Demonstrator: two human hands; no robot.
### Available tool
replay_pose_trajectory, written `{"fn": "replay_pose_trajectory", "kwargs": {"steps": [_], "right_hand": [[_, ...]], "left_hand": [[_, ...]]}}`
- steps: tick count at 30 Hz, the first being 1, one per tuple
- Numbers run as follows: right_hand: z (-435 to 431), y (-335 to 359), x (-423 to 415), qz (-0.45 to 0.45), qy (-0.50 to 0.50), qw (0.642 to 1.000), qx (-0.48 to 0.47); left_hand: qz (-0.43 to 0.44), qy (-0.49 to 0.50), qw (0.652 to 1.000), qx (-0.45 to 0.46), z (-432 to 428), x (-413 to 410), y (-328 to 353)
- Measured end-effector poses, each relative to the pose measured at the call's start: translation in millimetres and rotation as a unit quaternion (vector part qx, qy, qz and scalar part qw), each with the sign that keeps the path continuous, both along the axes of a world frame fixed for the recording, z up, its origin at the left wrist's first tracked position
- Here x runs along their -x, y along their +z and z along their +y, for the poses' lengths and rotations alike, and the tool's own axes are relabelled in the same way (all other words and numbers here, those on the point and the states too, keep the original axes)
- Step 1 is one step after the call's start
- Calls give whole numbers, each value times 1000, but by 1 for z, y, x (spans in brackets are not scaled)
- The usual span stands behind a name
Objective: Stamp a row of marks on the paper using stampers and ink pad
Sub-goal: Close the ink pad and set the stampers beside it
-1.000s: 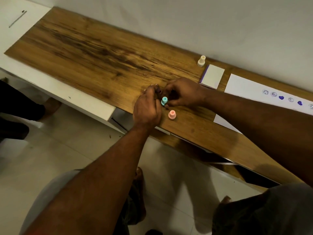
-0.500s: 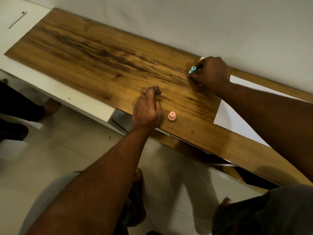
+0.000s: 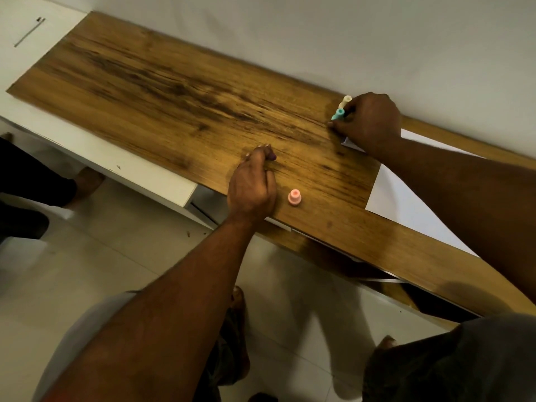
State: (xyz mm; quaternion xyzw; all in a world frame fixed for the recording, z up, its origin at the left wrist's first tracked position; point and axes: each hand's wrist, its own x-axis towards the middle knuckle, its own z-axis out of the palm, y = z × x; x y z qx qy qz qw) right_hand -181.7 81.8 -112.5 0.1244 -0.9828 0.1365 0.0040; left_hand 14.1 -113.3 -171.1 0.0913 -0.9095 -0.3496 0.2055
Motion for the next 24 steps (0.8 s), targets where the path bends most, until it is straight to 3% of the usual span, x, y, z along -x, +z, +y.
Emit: {"fn": "replay_pose_trajectory", "kwargs": {"steps": [8,15,18,21,24], "right_hand": [[1,3,-3,-2,3,1000,3],[11,25,-12,77,23,991,103],[15,36,-39,23,167,972,162],[16,28,-82,-94,335,935,71],[13,8,-107,-118,373,920,27]], "left_hand": [[-1,-2,1000,1,0,0,-1],[-5,4,1000,2,-1,0,-3],[-13,4,1000,-8,-1,0,0],[-19,-4,1000,-3,1,-2,4],[-30,-2,1000,2,0,-3,5]]}}
